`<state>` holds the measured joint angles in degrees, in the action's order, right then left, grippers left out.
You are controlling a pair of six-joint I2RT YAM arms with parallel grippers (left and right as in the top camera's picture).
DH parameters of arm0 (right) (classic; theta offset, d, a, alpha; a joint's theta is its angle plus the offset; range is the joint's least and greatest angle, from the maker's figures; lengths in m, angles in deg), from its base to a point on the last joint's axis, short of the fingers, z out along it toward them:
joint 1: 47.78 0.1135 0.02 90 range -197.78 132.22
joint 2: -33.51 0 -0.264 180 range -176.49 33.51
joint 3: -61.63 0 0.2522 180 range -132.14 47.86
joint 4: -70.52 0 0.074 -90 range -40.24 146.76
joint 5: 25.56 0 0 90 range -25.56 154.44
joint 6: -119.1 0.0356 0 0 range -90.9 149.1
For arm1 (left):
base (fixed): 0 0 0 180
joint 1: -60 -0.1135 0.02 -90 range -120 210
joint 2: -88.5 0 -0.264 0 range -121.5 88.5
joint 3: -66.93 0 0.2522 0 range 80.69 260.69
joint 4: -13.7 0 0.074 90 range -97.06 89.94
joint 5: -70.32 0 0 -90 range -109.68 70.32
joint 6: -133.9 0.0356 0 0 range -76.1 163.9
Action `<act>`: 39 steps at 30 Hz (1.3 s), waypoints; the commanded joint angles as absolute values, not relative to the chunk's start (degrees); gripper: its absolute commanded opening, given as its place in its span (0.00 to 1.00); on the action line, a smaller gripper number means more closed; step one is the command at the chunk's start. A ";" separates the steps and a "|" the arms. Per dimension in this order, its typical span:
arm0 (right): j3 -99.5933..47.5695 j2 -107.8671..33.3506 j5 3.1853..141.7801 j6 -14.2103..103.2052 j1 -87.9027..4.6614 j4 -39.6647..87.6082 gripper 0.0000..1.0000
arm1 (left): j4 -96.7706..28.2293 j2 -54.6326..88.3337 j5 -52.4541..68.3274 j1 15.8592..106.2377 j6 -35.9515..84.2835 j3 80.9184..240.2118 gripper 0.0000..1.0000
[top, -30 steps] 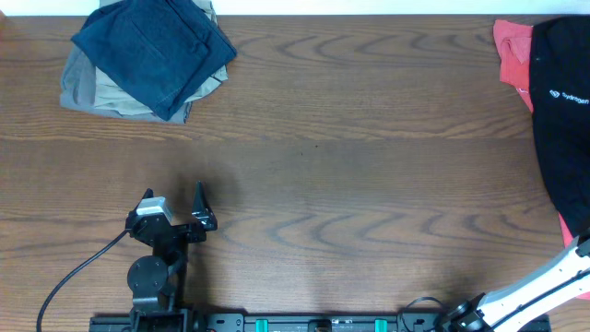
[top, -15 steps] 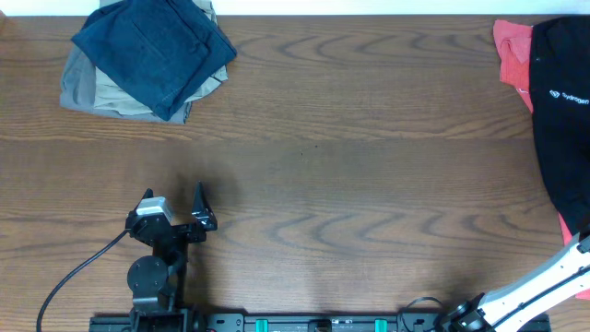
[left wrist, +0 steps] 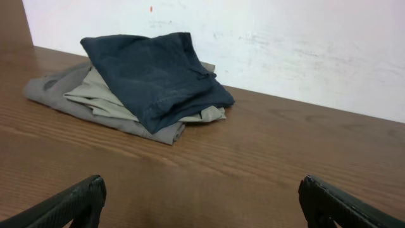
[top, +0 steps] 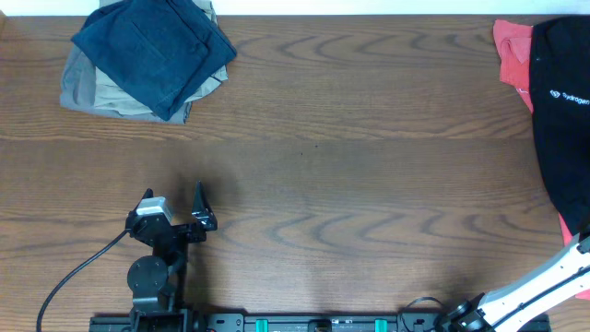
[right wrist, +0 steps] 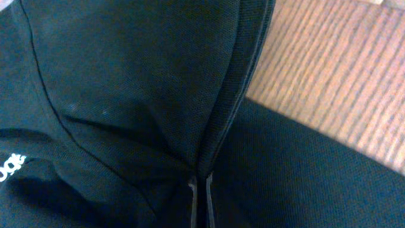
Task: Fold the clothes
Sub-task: 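Reach the right gripper to the black t-shirt at the right edge and grasp it, then lift the black t-shirt with the right gripper and drag it to table center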
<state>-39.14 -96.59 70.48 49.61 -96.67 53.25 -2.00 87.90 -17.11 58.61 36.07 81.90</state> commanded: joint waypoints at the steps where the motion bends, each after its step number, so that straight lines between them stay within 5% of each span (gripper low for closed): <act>1: -39.49 -92.57 70.70 49.68 -95.71 51.74 0.01 | -4.10 88.20 -18.49 58.81 36.39 80.92 0.98; 19: -39.49 -72.90 73.74 51.84 -82.72 40.51 0.01 | -4.10 88.20 -18.49 58.81 36.37 80.92 0.98; 39: -39.44 -71.61 74.11 60.34 -36.76 36.18 0.01 | -4.10 88.20 -18.51 58.81 36.39 80.92 0.98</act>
<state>-39.07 -72.72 72.21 59.08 -43.34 35.52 -2.00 87.90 -17.11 58.61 36.07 81.90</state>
